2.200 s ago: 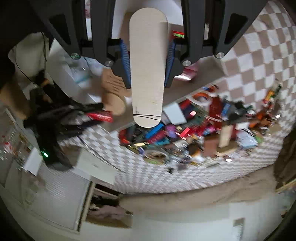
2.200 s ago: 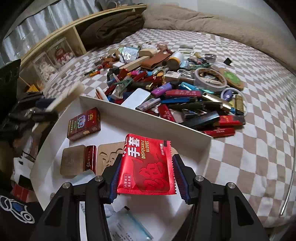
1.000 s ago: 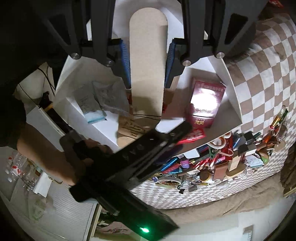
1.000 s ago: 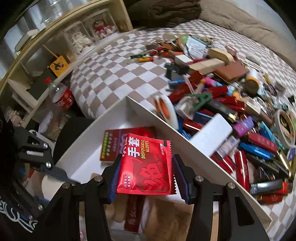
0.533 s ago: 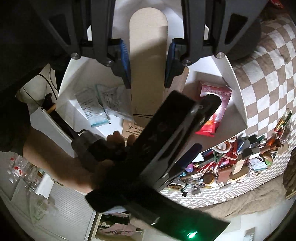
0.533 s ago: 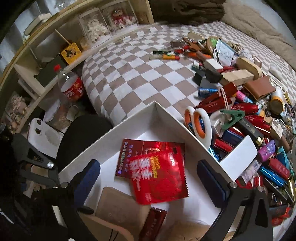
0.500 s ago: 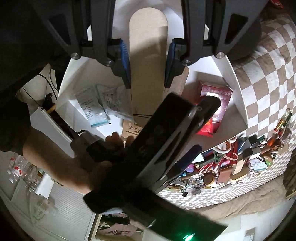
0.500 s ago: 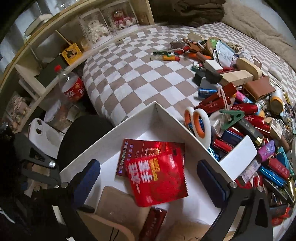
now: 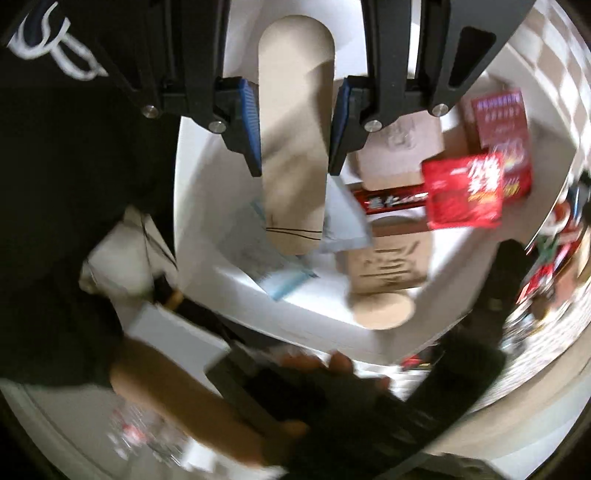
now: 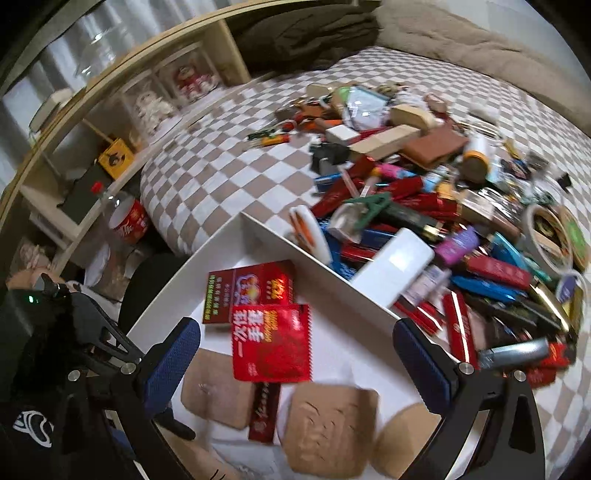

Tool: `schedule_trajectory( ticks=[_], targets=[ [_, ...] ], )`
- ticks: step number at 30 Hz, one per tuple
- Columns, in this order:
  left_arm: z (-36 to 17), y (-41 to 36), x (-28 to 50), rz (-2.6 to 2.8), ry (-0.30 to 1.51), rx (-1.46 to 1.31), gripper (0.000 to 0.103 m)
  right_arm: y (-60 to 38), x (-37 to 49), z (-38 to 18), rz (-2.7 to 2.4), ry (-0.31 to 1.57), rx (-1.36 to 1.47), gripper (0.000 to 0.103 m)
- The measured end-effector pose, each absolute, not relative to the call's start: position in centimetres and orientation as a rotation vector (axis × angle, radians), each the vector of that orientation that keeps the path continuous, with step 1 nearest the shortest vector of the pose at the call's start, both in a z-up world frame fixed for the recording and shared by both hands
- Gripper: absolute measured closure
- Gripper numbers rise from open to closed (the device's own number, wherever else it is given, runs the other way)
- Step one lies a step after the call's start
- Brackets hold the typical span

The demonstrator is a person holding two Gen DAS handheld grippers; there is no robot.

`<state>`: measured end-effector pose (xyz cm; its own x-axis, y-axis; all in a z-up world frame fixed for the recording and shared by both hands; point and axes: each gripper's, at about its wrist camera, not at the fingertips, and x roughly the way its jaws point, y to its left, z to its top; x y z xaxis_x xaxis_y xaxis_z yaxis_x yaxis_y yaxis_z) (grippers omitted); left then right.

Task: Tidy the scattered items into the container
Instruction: 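Lower the wooden stick into the white box and open left tool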

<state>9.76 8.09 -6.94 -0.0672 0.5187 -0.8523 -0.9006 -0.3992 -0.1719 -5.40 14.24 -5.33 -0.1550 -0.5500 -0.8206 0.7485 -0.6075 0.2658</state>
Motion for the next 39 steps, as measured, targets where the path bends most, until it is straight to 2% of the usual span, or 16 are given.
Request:
schedule_trajectory(
  ticks=[4,15,27,28,29,30,31,32,39],
  targets=[
    [-7.7,9.5,9.9,1.572,0.608,-1.085,0.069,16.0,-5.5,-5.3,-1.912,0.210,1.232,0.000],
    [-8.9,11.8,9.9,1.181,0.679,-1.136,0.069,20.2,-5.9,-4.6,-1.985,0.113,1.256,0.000],
    [-9.7,13.8,7.9,1.071,0.762,-1.150,0.069,23.4,-5.9,-4.4,-2.060,0.066,1.275,0.000],
    [-9.9,13.9,7.5,1.069,0.758,-1.157,0.067,23.8,-6.0,-4.5,-2.066,0.056,1.277,0.000],
    [-9.8,13.8,7.5,1.065,0.746,-1.162,0.058,24.1,-6.1,-4.6,-2.072,0.047,1.280,0.000],
    [-9.7,13.6,7.6,1.067,0.742,-1.161,0.047,24.4,-6.2,-4.7,-2.077,0.041,1.285,0.000],
    [-9.6,13.5,7.6,1.070,0.734,-1.158,0.027,24.5,-6.3,-4.8,-2.079,0.035,1.291,0.000],
    [-9.4,13.5,7.6,1.069,0.720,-1.155,0.020,24.7,-6.4,-5.0,-2.078,0.030,1.297,0.000],
    [-8.1,12.2,7.5,1.108,0.608,-1.154,0.020,24.8,-6.4,-5.5,-2.071,0.011,1.307,0.000]
  ],
)
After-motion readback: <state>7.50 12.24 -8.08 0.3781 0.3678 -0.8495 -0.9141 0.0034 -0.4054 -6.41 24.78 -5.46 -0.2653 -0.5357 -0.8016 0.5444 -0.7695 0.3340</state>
